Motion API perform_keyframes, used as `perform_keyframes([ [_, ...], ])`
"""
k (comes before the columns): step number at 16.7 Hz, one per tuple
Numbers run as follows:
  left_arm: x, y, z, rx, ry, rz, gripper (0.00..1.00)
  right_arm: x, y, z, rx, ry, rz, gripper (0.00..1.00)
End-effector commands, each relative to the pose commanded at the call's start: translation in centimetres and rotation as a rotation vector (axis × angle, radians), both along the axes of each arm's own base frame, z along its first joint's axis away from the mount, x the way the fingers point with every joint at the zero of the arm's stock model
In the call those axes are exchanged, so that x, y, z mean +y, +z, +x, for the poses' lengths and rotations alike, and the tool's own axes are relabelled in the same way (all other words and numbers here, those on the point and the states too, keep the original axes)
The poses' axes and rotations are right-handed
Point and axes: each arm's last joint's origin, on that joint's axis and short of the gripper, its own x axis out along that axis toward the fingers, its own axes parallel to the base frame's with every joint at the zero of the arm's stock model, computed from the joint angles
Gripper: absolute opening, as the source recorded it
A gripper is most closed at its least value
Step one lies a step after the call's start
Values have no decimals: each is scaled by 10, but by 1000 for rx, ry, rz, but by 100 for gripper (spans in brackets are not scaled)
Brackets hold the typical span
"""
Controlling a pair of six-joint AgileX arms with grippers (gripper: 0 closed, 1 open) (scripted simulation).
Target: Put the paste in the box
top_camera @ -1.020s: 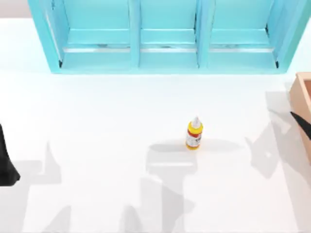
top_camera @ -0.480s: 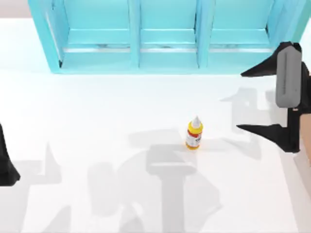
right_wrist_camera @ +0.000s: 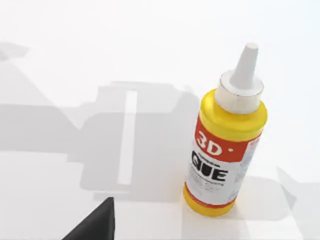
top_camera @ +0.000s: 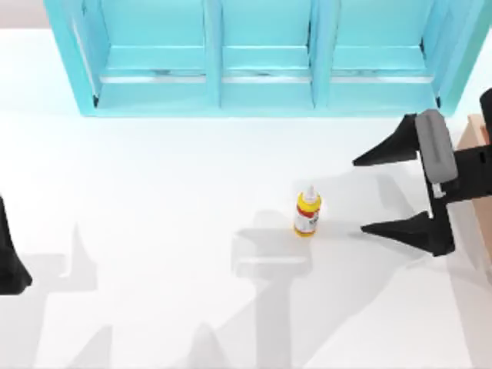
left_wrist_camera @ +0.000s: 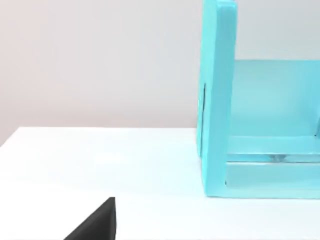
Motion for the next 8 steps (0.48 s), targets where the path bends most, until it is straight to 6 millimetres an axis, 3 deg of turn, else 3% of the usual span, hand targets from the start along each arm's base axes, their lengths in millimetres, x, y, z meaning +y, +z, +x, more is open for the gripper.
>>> perform_keyframes([
  [3, 0, 0, 0, 0, 0, 0, 100, -5, -23, 3, 64, 8, 47, 100],
  [8, 0, 0, 0, 0, 0, 0, 100, -6, -26, 3, 73, 7, 53, 100],
])
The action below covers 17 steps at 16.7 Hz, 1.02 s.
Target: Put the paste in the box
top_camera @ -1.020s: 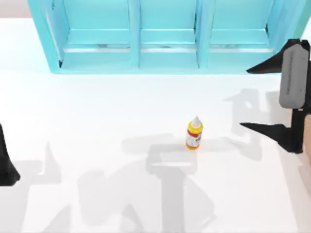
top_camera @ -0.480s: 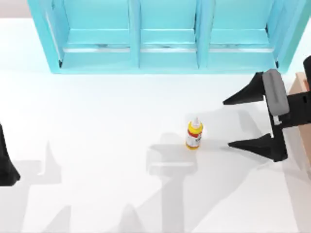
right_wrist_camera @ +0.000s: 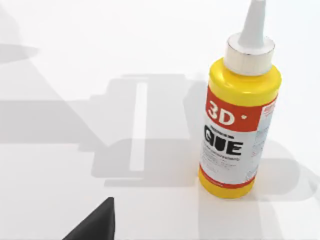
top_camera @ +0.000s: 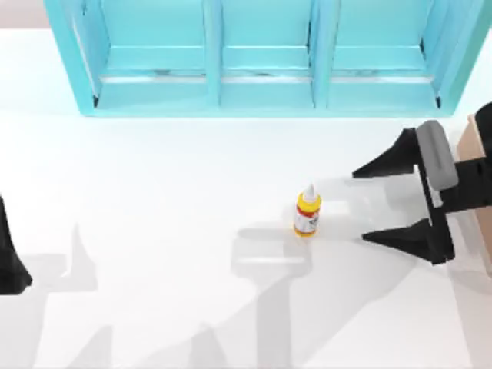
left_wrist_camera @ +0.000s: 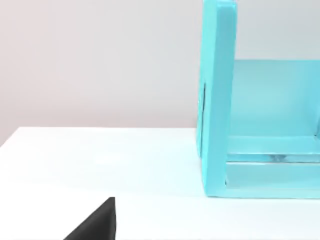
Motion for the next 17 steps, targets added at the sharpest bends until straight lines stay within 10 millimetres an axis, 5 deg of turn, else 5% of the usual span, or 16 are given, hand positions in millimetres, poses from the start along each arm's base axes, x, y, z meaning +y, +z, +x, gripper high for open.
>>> perform_keyframes([
  [9, 0, 0, 0, 0, 0, 0, 100, 26, 10, 5, -2, 0, 0, 100],
  [17, 0, 0, 0, 0, 0, 0, 100, 79, -18, 5, 0, 0, 0, 100],
])
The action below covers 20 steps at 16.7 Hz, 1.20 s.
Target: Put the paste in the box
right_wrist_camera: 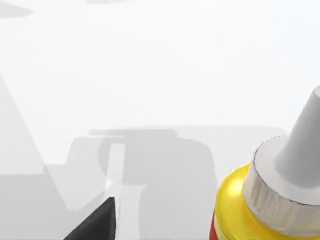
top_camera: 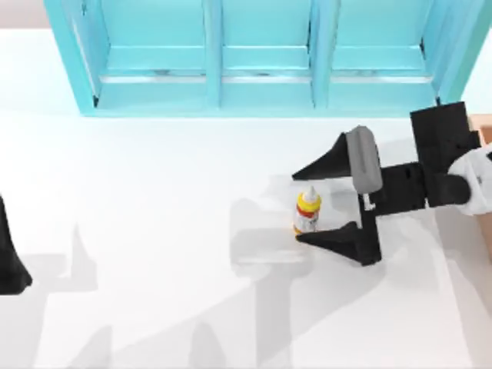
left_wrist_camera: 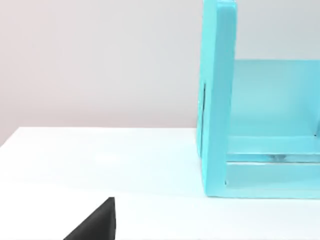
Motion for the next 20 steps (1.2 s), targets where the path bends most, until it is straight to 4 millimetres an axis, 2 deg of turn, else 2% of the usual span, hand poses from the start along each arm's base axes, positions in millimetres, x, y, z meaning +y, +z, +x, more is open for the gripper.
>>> perform_keyframes([
  [4, 0, 0, 0, 0, 0, 0, 100, 15, -12, -4, 0, 0, 0, 100],
  [9, 0, 0, 0, 0, 0, 0, 100, 16, -13, -4, 0, 0, 0, 100],
  [20, 0, 0, 0, 0, 0, 0, 100, 16, -13, -4, 0, 0, 0, 17],
])
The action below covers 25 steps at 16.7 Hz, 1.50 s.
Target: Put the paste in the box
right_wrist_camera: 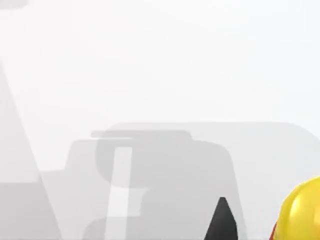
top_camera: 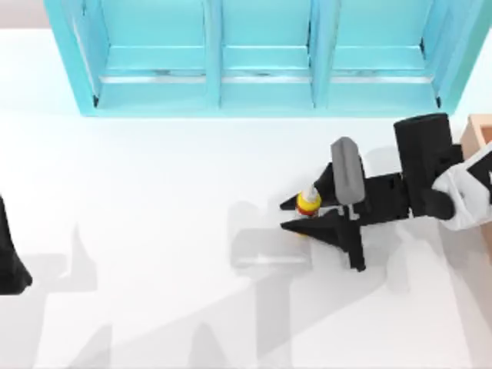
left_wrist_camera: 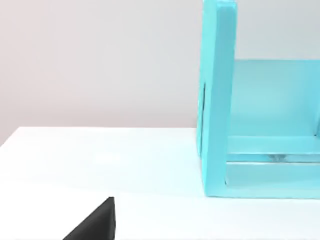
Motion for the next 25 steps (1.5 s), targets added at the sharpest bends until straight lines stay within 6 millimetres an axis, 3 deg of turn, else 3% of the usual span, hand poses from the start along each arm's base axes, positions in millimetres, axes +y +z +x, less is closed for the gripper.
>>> perform_keyframes([
  [2, 0, 0, 0, 0, 0, 0, 100, 0, 0, 0, 0, 0, 0, 2],
  [3, 0, 0, 0, 0, 0, 0, 100, 0, 0, 0, 0, 0, 0, 0],
  [12, 0, 0, 0, 0, 0, 0, 100, -1, 1, 1, -2, -4, 1, 0],
  [15, 0, 0, 0, 0, 0, 0, 100, -1, 20, 4, -13, -7, 2, 0],
  [22, 0, 0, 0, 0, 0, 0, 100, -1, 87, 2, 3, -5, -2, 0],
  [25, 0, 0, 0, 0, 0, 0, 100, -1, 101, 1, -1, -4, 1, 0],
])
